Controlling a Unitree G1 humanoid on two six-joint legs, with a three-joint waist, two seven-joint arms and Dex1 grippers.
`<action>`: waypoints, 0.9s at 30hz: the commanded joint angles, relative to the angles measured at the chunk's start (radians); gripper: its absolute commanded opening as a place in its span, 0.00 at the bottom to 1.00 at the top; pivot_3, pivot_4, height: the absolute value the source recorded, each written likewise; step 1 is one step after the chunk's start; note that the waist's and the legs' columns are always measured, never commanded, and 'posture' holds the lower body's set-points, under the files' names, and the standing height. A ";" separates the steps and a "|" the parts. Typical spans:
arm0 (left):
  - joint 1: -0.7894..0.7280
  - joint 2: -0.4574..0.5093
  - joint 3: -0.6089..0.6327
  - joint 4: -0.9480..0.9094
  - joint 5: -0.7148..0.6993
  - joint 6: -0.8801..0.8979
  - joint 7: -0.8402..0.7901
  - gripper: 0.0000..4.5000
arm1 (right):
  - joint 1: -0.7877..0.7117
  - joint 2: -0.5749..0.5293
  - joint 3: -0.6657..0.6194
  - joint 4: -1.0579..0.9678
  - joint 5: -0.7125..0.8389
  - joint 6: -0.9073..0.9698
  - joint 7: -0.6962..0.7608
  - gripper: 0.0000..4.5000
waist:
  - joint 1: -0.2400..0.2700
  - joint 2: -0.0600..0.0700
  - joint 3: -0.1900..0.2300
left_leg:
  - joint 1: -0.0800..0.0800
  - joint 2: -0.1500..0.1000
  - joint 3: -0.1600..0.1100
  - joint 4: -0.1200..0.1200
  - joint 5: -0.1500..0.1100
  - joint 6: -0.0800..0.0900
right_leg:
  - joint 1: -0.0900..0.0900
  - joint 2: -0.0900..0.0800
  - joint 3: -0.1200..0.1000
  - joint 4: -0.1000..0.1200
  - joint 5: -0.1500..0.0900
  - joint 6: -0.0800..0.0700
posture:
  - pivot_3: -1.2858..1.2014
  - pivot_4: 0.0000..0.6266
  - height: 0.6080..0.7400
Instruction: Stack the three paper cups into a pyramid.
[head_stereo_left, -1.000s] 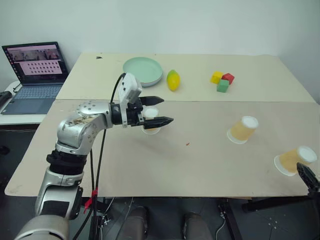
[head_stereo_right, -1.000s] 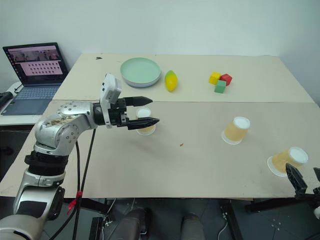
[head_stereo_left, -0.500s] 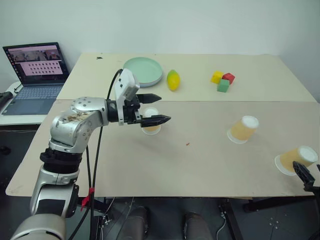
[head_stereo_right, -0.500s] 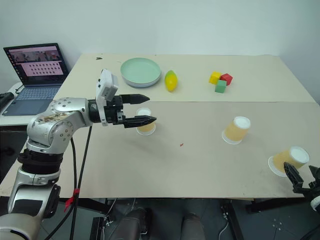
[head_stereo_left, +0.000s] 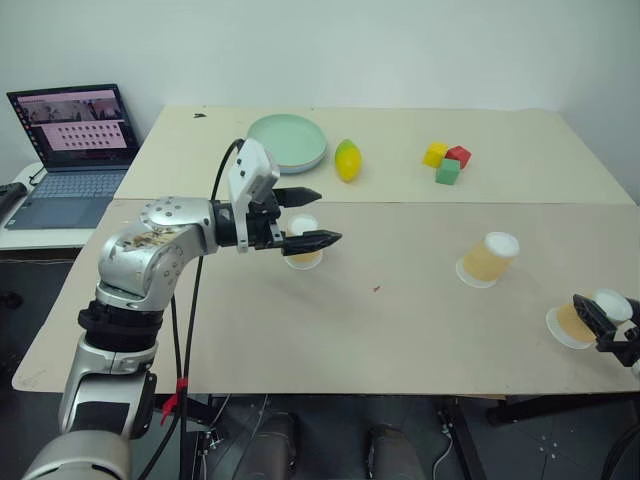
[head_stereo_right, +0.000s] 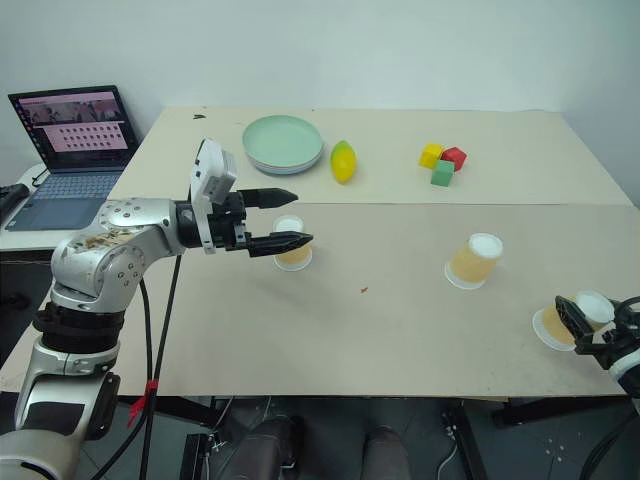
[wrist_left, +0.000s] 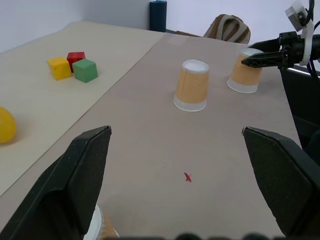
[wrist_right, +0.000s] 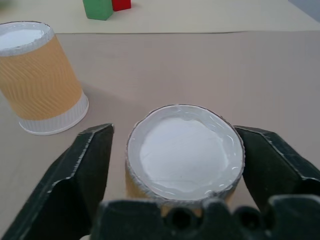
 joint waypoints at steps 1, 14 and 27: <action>-0.006 0.002 0.026 -0.046 -0.020 0.005 0.011 1.00 | 0.001 -0.028 -0.016 -0.005 -0.009 -0.029 -0.001 0.57 | 0.000 0.000 0.000 | 0.000 0.000 0.000 0.000 0.000 0.000 | 0.000 0.000 0.000 0.000 0.000 0.000 | 0.52 0.24 1.00; 0.001 -0.012 0.015 -0.053 -0.022 0.009 0.024 1.00 | -0.089 -0.230 -0.011 -0.245 0.042 0.197 -0.021 0.57 | -0.010 0.004 0.001 | 0.000 -0.001 0.001 0.000 0.000 0.000 | -0.001 0.000 0.002 0.002 0.000 0.000 | 0.52 0.24 1.00; 0.023 -0.031 0.013 -0.057 -0.013 -0.009 0.030 1.00 | -0.795 -0.317 0.443 -0.383 0.184 0.598 -0.134 0.57 | -0.017 0.001 0.003 | -0.001 0.000 0.001 0.000 0.000 0.000 | -0.002 -0.001 0.002 0.000 0.001 -0.001 | 0.52 0.24 1.00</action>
